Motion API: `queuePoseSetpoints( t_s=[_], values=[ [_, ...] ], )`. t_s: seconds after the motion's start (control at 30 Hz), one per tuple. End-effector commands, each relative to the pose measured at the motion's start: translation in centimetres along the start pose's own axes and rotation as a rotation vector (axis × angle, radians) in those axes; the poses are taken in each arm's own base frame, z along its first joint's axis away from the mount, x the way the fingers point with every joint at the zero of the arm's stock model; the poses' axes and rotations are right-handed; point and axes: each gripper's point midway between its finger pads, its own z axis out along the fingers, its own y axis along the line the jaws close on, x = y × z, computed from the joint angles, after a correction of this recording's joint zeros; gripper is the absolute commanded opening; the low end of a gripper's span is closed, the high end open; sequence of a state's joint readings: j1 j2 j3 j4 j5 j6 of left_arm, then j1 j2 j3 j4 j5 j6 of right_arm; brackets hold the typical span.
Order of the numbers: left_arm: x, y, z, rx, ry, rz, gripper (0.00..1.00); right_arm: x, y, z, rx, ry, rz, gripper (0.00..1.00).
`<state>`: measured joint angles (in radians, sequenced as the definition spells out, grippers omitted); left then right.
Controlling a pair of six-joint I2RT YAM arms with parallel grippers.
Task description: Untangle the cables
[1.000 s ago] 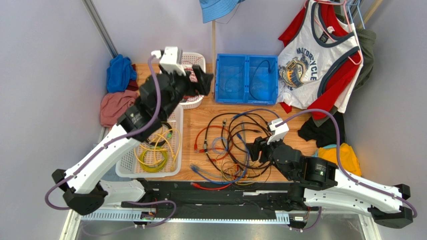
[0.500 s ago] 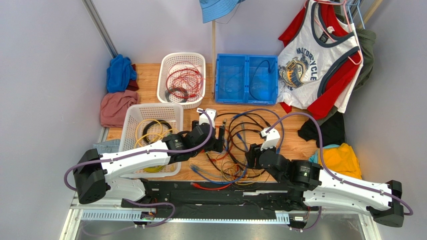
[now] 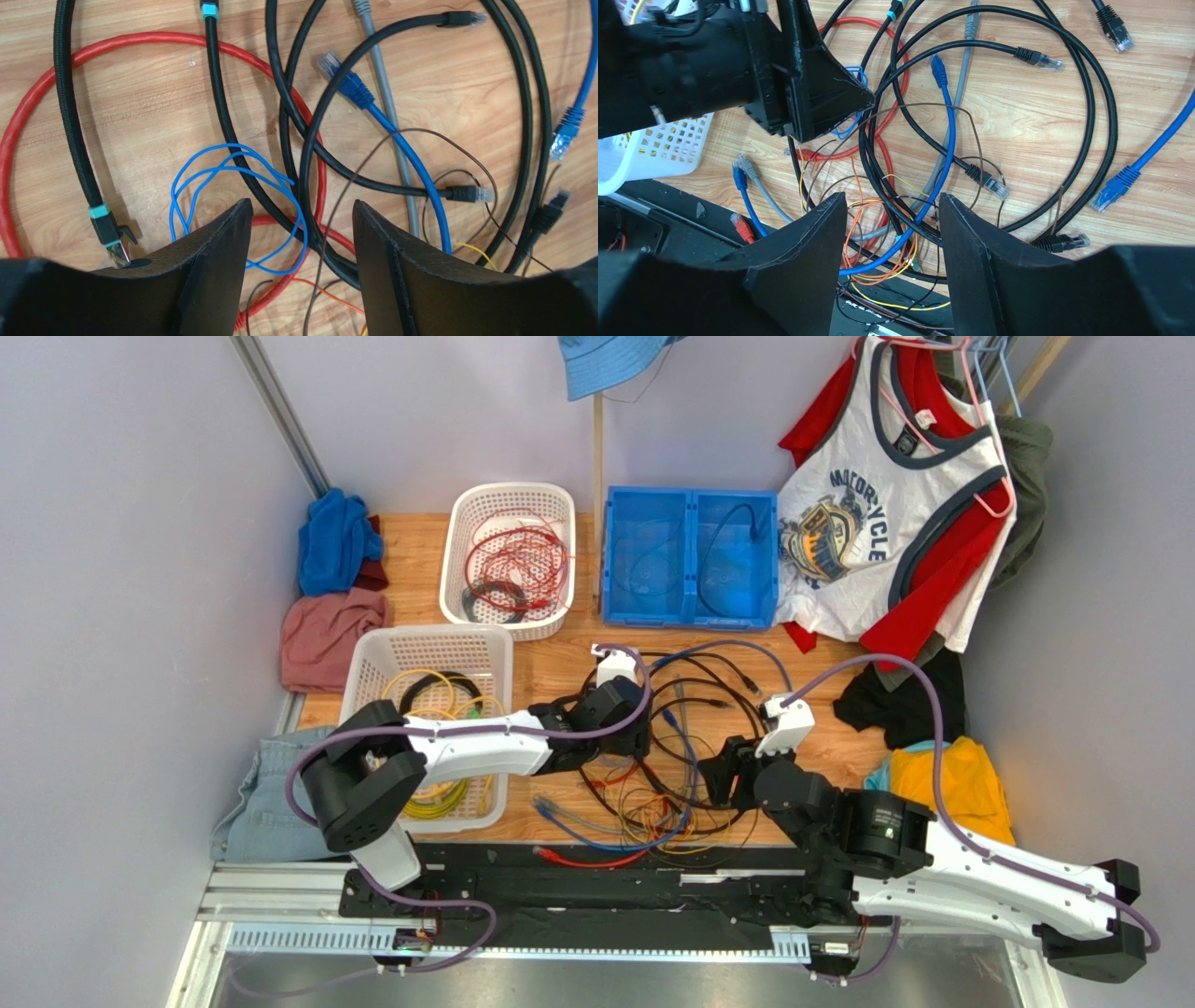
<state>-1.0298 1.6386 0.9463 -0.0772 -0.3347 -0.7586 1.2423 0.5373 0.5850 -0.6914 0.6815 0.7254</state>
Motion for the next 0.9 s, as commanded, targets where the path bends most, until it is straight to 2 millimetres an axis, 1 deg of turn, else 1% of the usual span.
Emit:
queuePoseSetpoints(
  t_s=[0.0, 0.13, 0.17, 0.23, 0.33, 0.37, 0.4, 0.43, 0.53, 0.57, 0.6, 0.63, 0.7, 0.73, 0.77, 0.8, 0.83, 0.87],
  values=[
    [-2.5, -2.4, 0.4, 0.065, -0.045, -0.084, 0.59, -1.7, -0.1, -0.8, 0.005, -0.046, 0.06, 0.55],
    [-1.7, -1.8, 1.4, 0.033, -0.016, -0.078, 0.58, -1.5, -0.5, -0.7, 0.02, -0.048, 0.052, 0.55],
    [-1.2, -1.6, 1.8, 0.026, -0.004, -0.076, 0.57, -1.5, -0.5, -0.6, 0.02, -0.048, 0.051, 0.55],
    [-1.0, -1.4, 2.2, 0.02, 0.006, -0.085, 0.54, -1.4, -0.6, -0.5, 0.026, -0.046, 0.043, 0.55],
    [-0.3, -1.0, 2.8, 0.005, 0.032, -0.088, 0.44, -1.2, -0.6, -0.4, 0.028, -0.045, 0.038, 0.55],
    [-0.2, -0.8, 2.9, -0.006, 0.037, -0.094, 0.35, -1.3, -0.6, -0.4, 0.027, -0.045, 0.039, 0.55],
    [0.0, -0.6, 2.9, -0.015, 0.04, -0.095, 0.33, -1.3, -0.6, -0.5, 0.026, -0.046, 0.038, 0.55],
    [-0.2, -0.5, 2.8, -0.016, 0.036, -0.097, 0.31, -1.3, -0.6, -0.5, 0.027, -0.046, 0.035, 0.55],
    [-0.9, -0.2, 2.1, -0.032, 0.017, -0.087, 0.13, -1.5, -0.6, -0.6, 0.021, -0.052, 0.042, 0.55],
    [-2.0, -0.3, 1.2, -0.028, -0.012, -0.086, 0.04, -1.6, -0.6, -0.7, 0.022, -0.055, 0.044, 0.55],
    [-2.4, -0.1, 0.5, -0.034, -0.017, -0.079, 0.0, -1.8, -0.6, -0.8, 0.016, -0.061, 0.051, 0.54],
    [-4.3, -0.6, -1.2, -0.01, -0.065, -0.091, 0.0, -1.8, -0.7, -0.9, 0.015, -0.063, 0.055, 0.54],
    [-6.2, -0.4, -3.5, -0.006, -0.12, -0.078, 0.0, -2.0, -0.7, -1.0, 0.01, -0.074, 0.065, 0.54],
    [-8.5, -0.9, -6.1, 0.035, -0.185, -0.093, 0.0, -2.0, -0.8, -1.1, 0.01, -0.075, 0.066, 0.54],
    [-9.4, -0.9, -7.4, 0.044, -0.212, -0.071, 0.0, -2.0, -0.9, -1.1, 0.01, -0.078, 0.07, 0.54],
    [-10.8, -1.1, -8.8, 0.062, -0.246, -0.071, 0.0, -1.9, -1.0, -1.0, 0.011, -0.079, 0.072, 0.54],
    [-12.6, -1.5, -11.3, 0.103, -0.3, -0.078, 0.0, -1.9, -0.9, -1.0, 0.006, -0.078, 0.073, 0.54],
    [-13.8, -1.9, -12.9, 0.132, -0.331, -0.057, 0.0, -1.9, -0.8, -1.0, 0.003, -0.079, 0.075, 0.54]
  ],
)
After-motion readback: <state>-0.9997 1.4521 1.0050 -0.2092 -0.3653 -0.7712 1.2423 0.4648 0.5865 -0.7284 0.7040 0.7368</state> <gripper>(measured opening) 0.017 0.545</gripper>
